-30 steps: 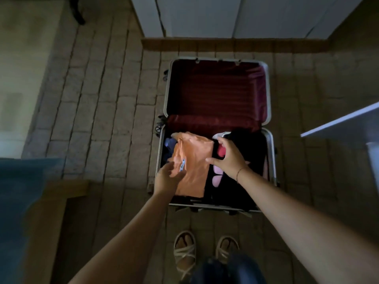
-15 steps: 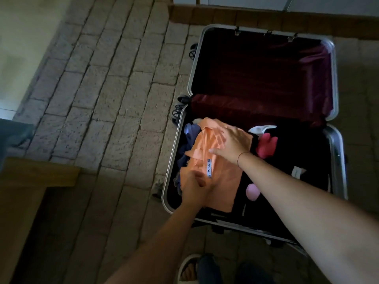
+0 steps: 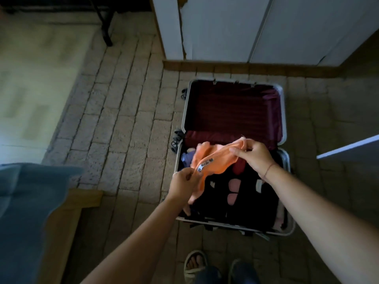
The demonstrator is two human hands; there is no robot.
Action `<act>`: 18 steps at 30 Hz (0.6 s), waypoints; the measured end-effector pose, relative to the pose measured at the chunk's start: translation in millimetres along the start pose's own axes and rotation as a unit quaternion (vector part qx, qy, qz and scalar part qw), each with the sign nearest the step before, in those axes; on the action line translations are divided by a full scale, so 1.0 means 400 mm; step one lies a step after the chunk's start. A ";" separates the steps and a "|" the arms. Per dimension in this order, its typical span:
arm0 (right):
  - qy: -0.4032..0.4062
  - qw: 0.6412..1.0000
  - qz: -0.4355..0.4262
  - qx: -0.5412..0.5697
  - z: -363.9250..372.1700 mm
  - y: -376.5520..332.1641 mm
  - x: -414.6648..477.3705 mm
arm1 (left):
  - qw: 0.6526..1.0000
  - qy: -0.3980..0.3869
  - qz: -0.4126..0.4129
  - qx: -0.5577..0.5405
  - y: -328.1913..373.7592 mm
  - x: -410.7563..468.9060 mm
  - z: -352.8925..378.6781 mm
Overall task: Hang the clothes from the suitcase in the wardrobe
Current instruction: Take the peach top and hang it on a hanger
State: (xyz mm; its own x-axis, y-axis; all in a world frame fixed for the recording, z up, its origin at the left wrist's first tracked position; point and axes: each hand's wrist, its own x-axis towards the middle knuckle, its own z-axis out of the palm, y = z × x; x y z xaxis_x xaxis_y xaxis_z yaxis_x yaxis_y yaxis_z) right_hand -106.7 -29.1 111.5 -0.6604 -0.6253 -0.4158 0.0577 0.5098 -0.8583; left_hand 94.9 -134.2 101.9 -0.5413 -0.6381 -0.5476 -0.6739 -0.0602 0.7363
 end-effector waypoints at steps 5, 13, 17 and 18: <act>0.028 0.998 -0.040 0.036 -0.158 -0.321 -0.157 | 0.997 0.000 0.065 0.042 0.345 -0.140 -0.173; 0.095 0.988 -0.081 0.094 -0.388 -0.776 -0.481 | 0.972 -0.025 0.199 0.125 0.877 -0.404 -0.403; 0.178 0.971 -0.135 0.089 -0.523 -0.945 -0.630 | 0.933 -0.082 0.284 0.205 1.106 -0.508 -0.462; 0.207 0.962 -0.158 0.086 -0.561 -0.979 -0.662 | 0.920 -0.097 0.305 0.226 1.159 -0.530 -0.469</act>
State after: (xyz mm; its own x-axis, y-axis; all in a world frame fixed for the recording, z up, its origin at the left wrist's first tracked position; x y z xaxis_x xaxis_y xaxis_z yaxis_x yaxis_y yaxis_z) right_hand -122.2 69.5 625.1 -0.9047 -0.4261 -0.0008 -0.0954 0.2044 -0.9742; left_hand -8.4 -170.6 634.0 -0.9379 -0.2961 -0.1809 -0.3324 0.6170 0.7133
